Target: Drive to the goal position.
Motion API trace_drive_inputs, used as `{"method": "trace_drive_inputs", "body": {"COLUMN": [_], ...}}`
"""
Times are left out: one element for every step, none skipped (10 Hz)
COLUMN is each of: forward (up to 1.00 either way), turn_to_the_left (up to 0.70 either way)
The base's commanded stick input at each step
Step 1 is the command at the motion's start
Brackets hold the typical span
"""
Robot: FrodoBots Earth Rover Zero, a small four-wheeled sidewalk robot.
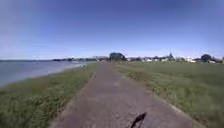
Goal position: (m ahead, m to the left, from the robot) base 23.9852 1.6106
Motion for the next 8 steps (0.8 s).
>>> {"method": "trace_drive_inputs", "body": {"forward": [0.7,0.7,0.7,0.7,0.7,0.7,0.7,0.7], "turn_to_the_left": [0.0,0.0,0.0,0.0,0.0,0.0,0.0,0.0]}}
